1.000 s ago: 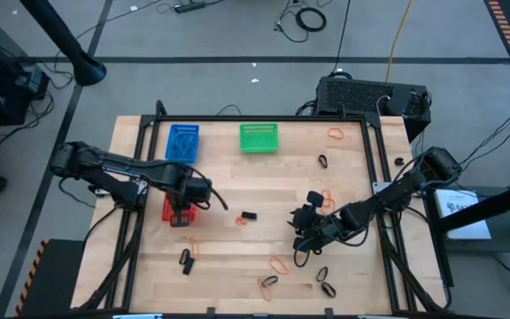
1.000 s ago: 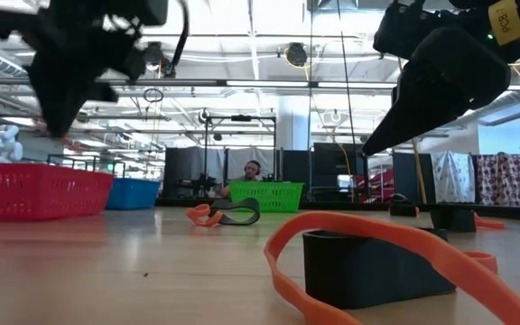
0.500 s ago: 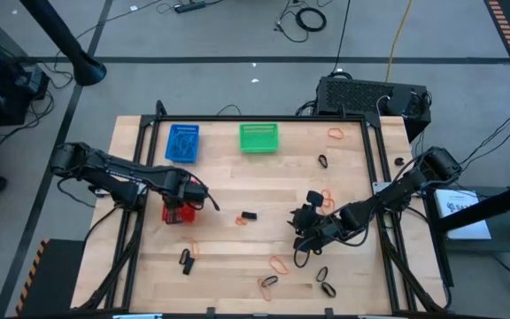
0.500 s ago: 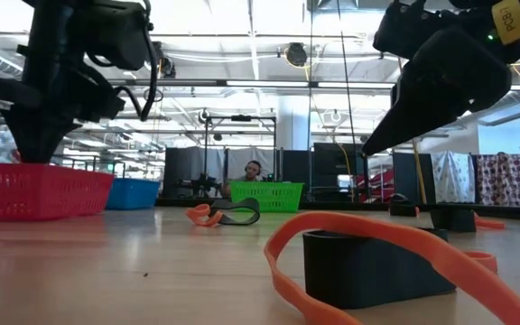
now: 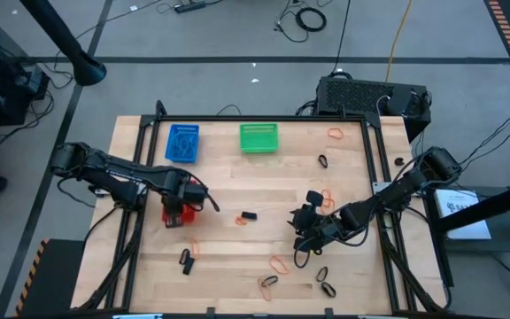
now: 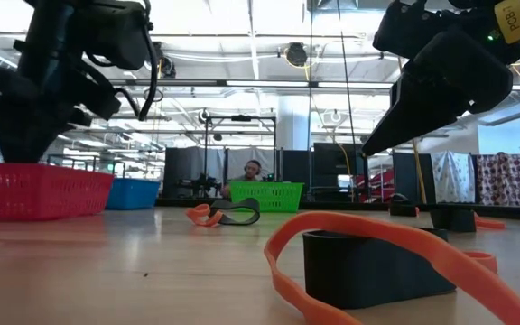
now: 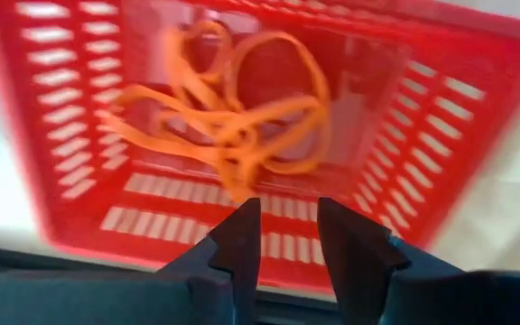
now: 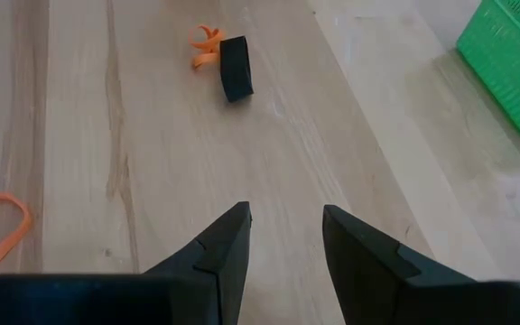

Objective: Sort rubber bands into baskets
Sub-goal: Put the orange rubber band into the red bin

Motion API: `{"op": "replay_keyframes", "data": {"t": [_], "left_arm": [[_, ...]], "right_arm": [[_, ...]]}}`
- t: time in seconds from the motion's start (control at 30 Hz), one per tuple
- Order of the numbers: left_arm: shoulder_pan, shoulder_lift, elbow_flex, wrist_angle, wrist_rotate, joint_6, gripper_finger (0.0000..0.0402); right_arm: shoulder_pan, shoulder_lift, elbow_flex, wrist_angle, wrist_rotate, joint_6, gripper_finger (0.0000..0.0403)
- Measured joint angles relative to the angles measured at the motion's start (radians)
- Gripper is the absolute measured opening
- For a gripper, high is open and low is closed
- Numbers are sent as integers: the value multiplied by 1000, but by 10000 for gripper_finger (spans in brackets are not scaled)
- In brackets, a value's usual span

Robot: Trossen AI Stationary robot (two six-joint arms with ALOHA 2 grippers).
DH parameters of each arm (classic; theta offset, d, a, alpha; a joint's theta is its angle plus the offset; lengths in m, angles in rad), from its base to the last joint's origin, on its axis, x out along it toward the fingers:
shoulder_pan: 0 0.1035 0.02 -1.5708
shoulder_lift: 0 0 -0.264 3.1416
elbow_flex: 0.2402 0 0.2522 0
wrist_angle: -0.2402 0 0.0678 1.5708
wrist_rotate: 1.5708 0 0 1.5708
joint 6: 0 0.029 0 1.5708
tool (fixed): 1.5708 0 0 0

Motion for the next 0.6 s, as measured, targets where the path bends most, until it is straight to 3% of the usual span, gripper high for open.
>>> {"op": "replay_keyframes", "data": {"t": [0.17, 0.33, 0.47, 0.6], "left_arm": [[0, 0, 23, -34, 83, -46, 121], [-2, 0, 121, 7, 139, -104, 121], [-37, 0, 210, 153, 150, -128, 121], [-111, 0, 237, 449, 121, -96, 121]], "right_arm": [[-1, 0, 0, 1, 0, 0, 135], [-4, 0, 0, 4, 13, -1, 135], [-23, 0, 0, -20, 59, 44, 135], [-86, 0, 0, -115, 65, 109, 135]]}}
